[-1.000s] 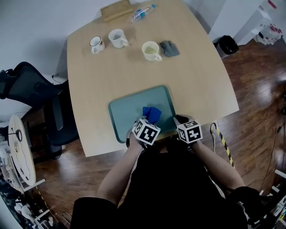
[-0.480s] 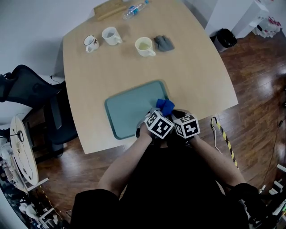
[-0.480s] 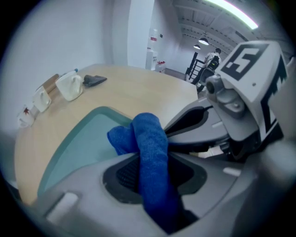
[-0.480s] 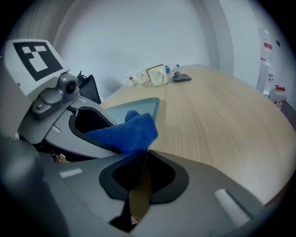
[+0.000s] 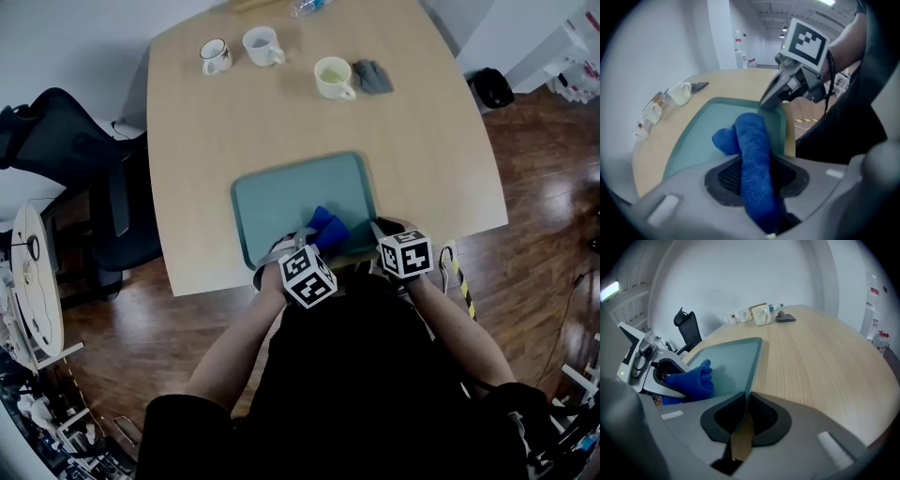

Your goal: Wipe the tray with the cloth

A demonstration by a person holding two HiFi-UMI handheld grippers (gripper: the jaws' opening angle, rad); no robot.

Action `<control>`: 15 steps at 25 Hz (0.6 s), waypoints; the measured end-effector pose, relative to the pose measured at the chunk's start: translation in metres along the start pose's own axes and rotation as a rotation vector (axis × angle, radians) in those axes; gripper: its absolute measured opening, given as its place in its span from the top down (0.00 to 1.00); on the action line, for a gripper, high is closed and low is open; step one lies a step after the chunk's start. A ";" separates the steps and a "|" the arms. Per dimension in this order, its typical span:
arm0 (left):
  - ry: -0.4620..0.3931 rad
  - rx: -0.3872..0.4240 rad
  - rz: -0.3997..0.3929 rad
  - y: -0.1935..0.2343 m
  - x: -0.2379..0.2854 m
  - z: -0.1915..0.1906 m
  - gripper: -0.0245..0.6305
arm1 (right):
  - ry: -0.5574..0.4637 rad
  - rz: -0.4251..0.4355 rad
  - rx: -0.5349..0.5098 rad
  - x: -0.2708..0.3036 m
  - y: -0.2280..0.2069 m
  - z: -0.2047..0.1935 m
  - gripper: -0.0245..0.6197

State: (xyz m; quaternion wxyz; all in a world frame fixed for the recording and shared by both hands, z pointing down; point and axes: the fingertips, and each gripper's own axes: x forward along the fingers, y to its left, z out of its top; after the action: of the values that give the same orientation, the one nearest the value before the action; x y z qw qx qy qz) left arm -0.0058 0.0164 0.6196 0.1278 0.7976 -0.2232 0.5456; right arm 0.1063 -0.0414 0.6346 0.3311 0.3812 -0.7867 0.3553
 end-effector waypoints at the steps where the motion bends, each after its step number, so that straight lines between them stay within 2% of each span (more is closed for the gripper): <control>1: 0.013 -0.002 0.016 0.006 -0.006 -0.017 0.74 | 0.001 -0.001 0.002 0.000 0.000 0.000 0.90; 4: 0.068 0.021 0.059 0.026 -0.028 -0.069 0.74 | 0.003 -0.005 0.010 0.000 -0.001 0.000 0.91; 5: 0.087 0.071 0.069 0.030 -0.035 -0.084 0.74 | 0.004 -0.006 0.012 0.000 -0.001 0.000 0.91; 8: 0.120 0.308 0.055 0.030 -0.046 -0.110 0.74 | 0.001 -0.013 0.016 0.000 0.000 0.002 0.91; 10: 0.116 0.394 0.002 0.024 -0.045 -0.111 0.74 | -0.002 -0.021 0.019 0.001 0.000 0.002 0.91; 13: 0.087 0.441 -0.096 0.010 -0.037 -0.092 0.74 | -0.005 -0.031 0.022 0.001 0.000 0.002 0.91; 15: 0.063 0.491 -0.134 -0.002 -0.028 -0.067 0.75 | -0.007 -0.035 0.026 0.002 0.000 0.002 0.91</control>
State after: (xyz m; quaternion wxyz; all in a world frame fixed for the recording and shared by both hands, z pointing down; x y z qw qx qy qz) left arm -0.0682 0.0539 0.6190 -0.0270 0.8004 -0.0266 0.5982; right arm 0.1047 -0.0436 0.6346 0.3295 0.4005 -0.7764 0.3581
